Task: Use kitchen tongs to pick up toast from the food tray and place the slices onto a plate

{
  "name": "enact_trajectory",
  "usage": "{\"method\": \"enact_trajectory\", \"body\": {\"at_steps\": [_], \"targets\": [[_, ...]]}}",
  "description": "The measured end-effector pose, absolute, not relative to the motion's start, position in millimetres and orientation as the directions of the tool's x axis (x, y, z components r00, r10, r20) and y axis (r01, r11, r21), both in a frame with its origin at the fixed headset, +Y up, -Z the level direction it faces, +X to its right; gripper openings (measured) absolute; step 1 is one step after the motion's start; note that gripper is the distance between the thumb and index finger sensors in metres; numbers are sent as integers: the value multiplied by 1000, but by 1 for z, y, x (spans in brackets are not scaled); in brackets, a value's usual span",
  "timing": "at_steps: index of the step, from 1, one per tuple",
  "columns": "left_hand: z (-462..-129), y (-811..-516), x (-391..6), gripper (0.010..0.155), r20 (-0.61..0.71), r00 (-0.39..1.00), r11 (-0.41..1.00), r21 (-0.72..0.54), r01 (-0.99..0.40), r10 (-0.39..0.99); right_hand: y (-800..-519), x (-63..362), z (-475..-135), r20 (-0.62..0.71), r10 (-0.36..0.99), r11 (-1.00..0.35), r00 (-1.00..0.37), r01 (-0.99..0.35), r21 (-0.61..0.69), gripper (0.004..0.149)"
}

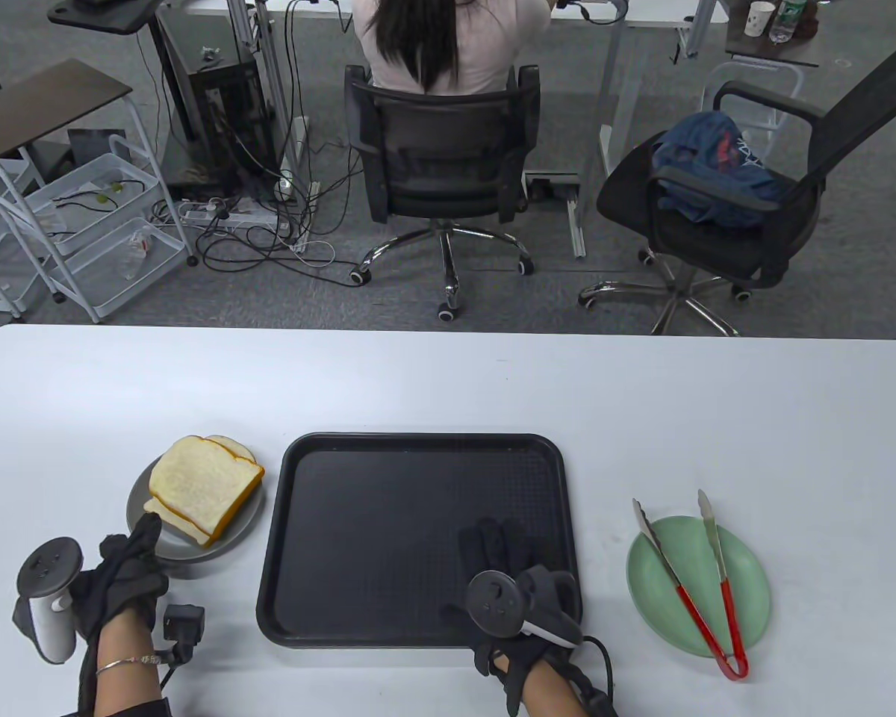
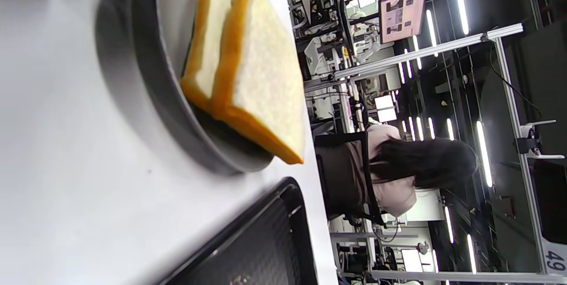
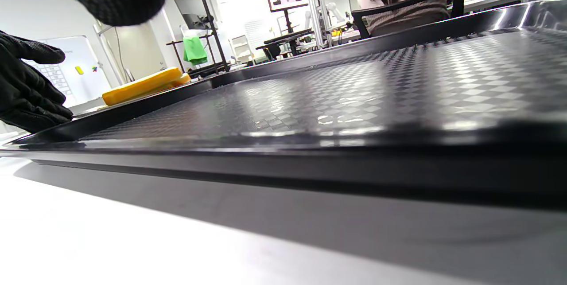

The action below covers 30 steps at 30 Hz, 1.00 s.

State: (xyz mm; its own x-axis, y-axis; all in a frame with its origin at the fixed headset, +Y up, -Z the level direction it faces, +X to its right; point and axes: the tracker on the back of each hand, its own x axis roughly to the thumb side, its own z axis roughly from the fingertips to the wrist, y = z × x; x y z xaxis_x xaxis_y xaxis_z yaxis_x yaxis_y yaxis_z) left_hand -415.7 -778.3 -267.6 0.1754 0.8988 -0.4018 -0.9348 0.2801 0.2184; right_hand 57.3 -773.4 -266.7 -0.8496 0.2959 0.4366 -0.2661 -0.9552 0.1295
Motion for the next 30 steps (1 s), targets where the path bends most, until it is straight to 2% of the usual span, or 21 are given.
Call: {"method": "enact_trajectory", "body": {"at_steps": [6,13,22,30], "targets": [[-267,-757,-408,92,-323,246,321,205,-925,914,-774,57,-267,438,296,-955,-849,-266,129,97],[-266,-720,-383,93,-169,432,457,155,-876,886,-773,57,-266,442,296,-955,-847,-270,123,98],[-260,-686,-333,96,58,633,622,130,-772,772,-773,58,-266,444,299,-954,-845,-275,119,99],[-256,-677,-291,94,217,765,762,120,-637,606,-773,58,-265,446,302,-953,-843,-280,115,99]]}}
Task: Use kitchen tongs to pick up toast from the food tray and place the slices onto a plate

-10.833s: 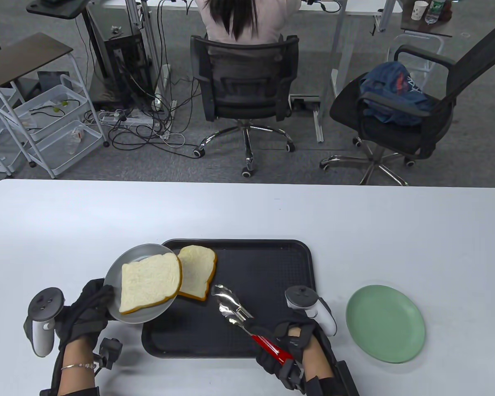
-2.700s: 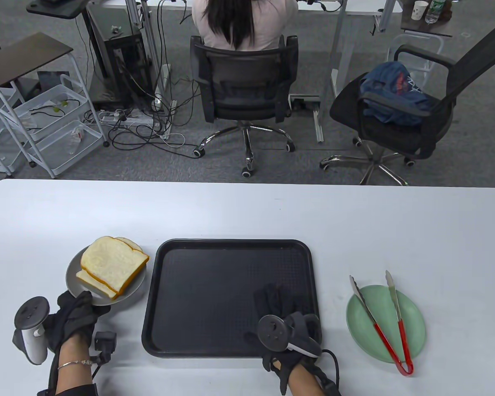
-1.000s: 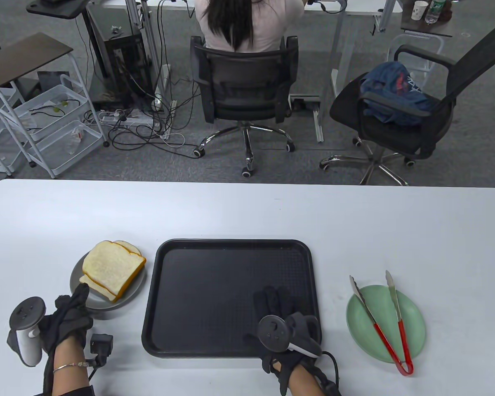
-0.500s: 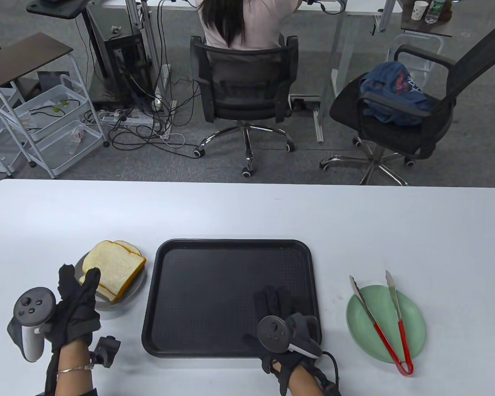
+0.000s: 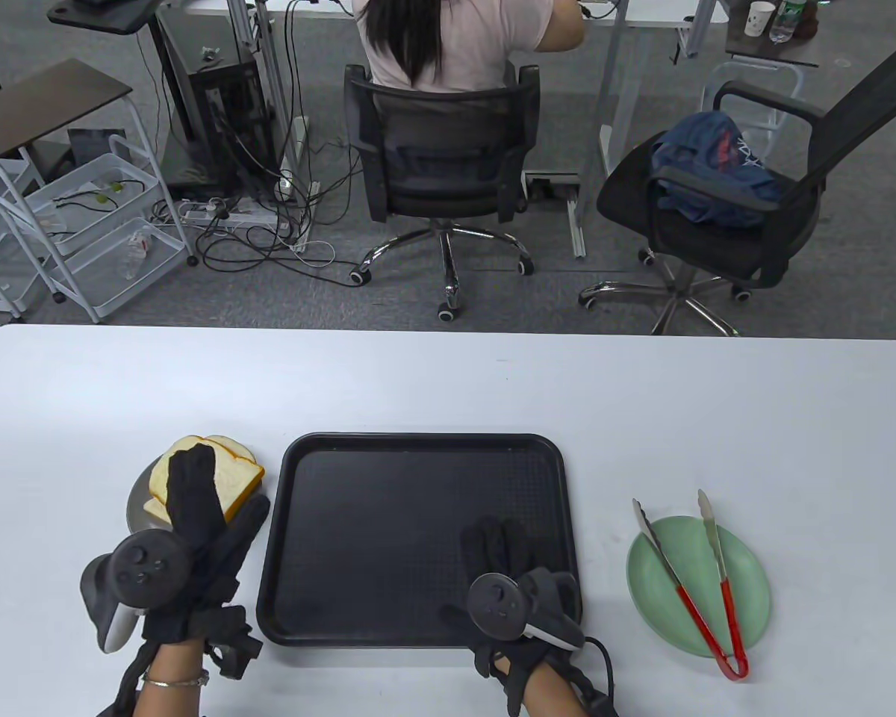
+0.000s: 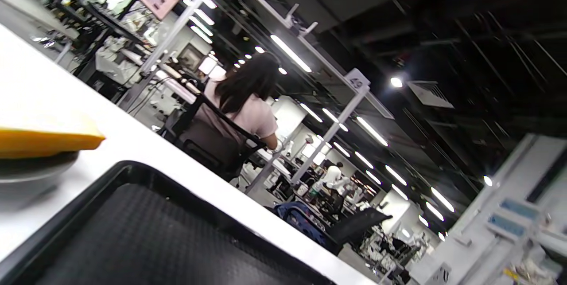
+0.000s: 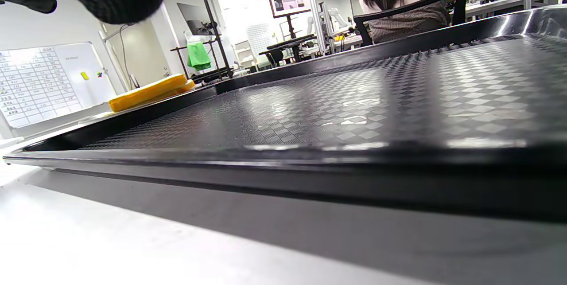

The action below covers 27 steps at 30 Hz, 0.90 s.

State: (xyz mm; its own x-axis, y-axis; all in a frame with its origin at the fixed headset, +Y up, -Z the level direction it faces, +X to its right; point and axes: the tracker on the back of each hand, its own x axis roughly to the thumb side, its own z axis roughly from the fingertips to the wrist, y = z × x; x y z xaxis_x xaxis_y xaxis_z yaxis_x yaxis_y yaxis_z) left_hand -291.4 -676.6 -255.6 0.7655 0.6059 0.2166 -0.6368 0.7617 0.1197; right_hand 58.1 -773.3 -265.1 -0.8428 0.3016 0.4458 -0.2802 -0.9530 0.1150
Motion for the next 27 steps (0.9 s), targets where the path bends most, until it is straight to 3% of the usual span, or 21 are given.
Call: {"method": "enact_trajectory", "body": {"at_steps": [5,13,27], "targets": [[-254,-679,-266,96,281,786,810,47,-584,550,-773,58,-265,448,295,-955,-844,-279,103,99],[-249,-688,-224,99,397,833,901,32,-433,386,-774,57,-265,449,298,-954,-842,-278,111,100],[-242,-728,-171,101,504,837,976,-63,-210,213,-774,57,-265,454,298,-954,-839,-274,121,100]]}}
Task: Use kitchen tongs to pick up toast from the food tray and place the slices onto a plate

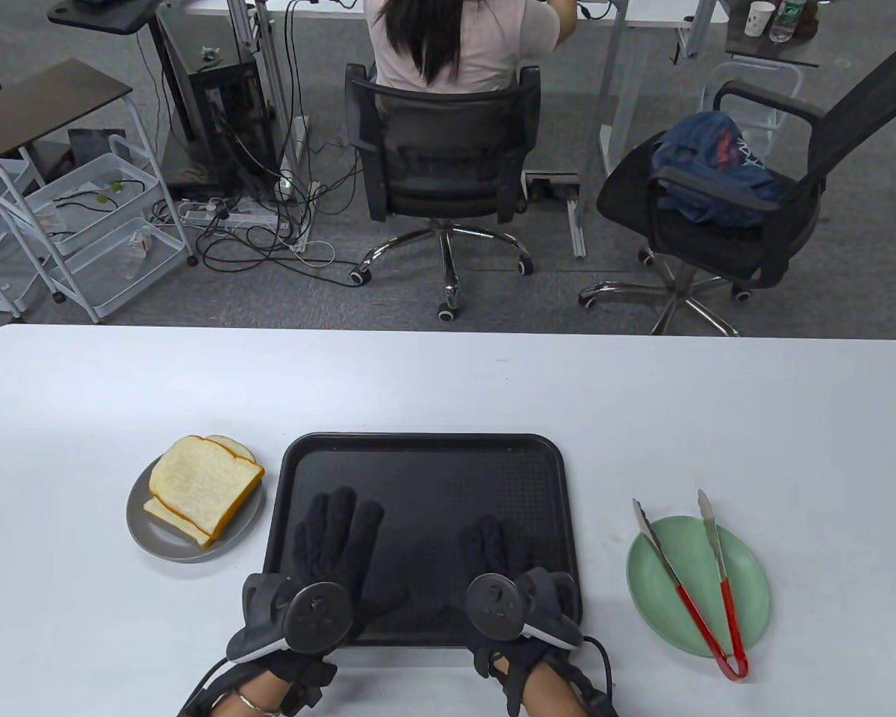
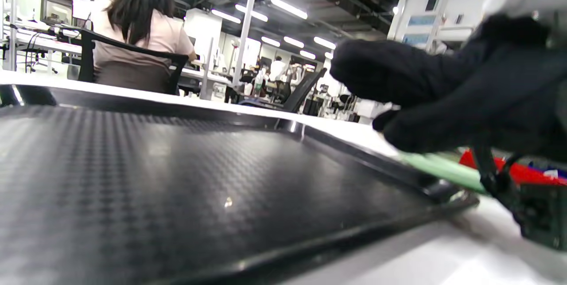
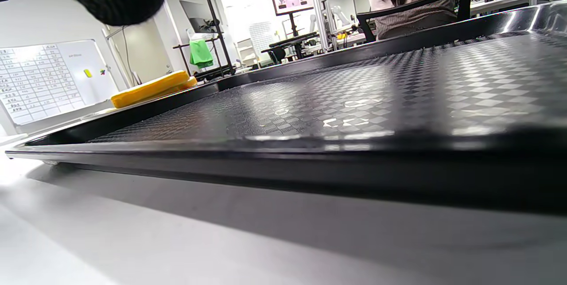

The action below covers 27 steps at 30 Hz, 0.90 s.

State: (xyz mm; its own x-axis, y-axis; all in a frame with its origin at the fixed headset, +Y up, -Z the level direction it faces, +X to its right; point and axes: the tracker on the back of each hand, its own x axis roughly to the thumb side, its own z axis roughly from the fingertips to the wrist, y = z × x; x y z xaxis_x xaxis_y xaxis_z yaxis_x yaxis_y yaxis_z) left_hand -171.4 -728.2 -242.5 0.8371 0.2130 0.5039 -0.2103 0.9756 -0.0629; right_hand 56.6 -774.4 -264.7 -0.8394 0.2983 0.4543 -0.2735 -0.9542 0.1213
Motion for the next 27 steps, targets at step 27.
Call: {"method": "enact_trajectory", "body": {"at_steps": [27], "targets": [[-240,-762,-156,105,554,827,991,-129,-28,96,-775,53,-264,462,286,-958,-840,-247,146,101]]}}
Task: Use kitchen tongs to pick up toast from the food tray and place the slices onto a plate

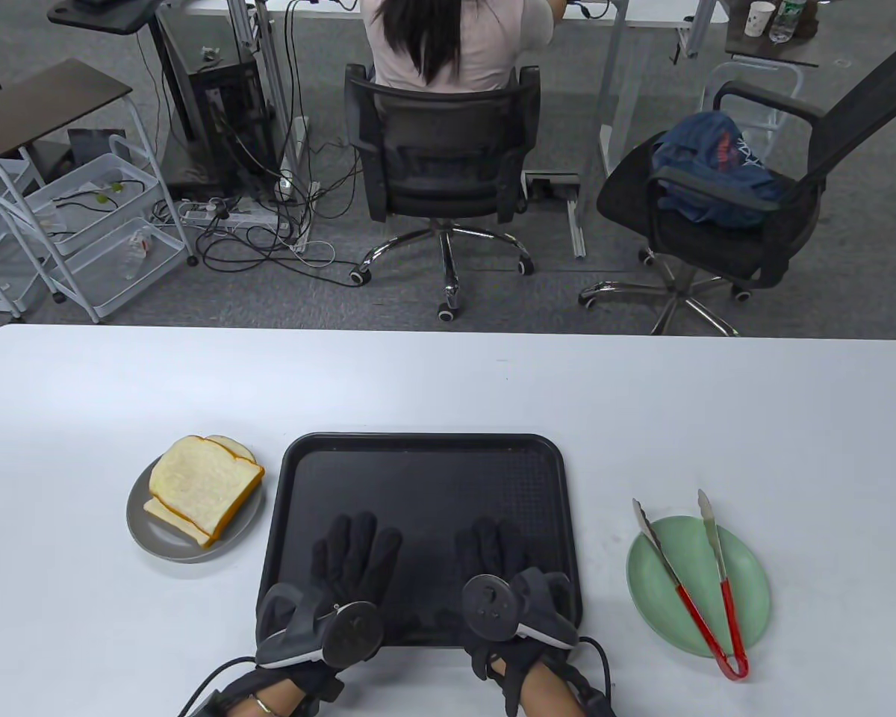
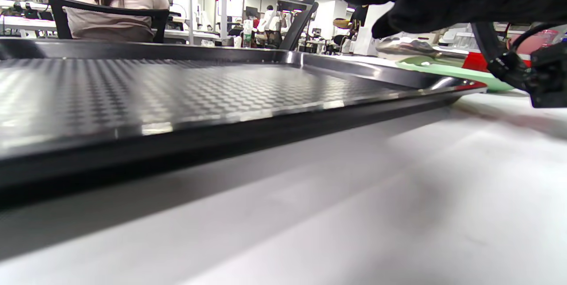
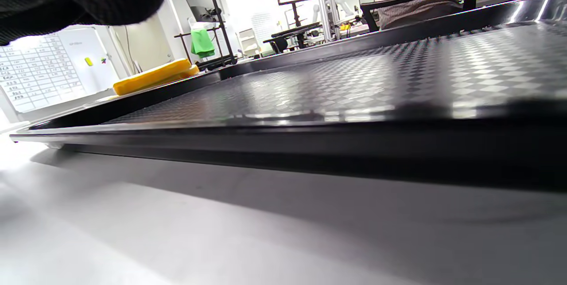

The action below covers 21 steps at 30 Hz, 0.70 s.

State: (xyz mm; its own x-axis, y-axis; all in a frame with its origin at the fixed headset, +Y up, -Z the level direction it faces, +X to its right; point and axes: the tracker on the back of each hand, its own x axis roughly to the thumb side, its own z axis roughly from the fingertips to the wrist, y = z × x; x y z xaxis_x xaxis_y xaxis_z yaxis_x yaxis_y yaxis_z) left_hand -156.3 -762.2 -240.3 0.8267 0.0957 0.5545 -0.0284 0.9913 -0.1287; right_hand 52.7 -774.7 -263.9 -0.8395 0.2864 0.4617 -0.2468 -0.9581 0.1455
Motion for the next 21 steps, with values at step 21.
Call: {"method": "enact_trajectory", "body": {"at_steps": [21], "targets": [[-239,-763,-154,105,559,824,989,-149,-6,90,-775,51,-263,466,288,-957,-837,-240,161,102]]}}
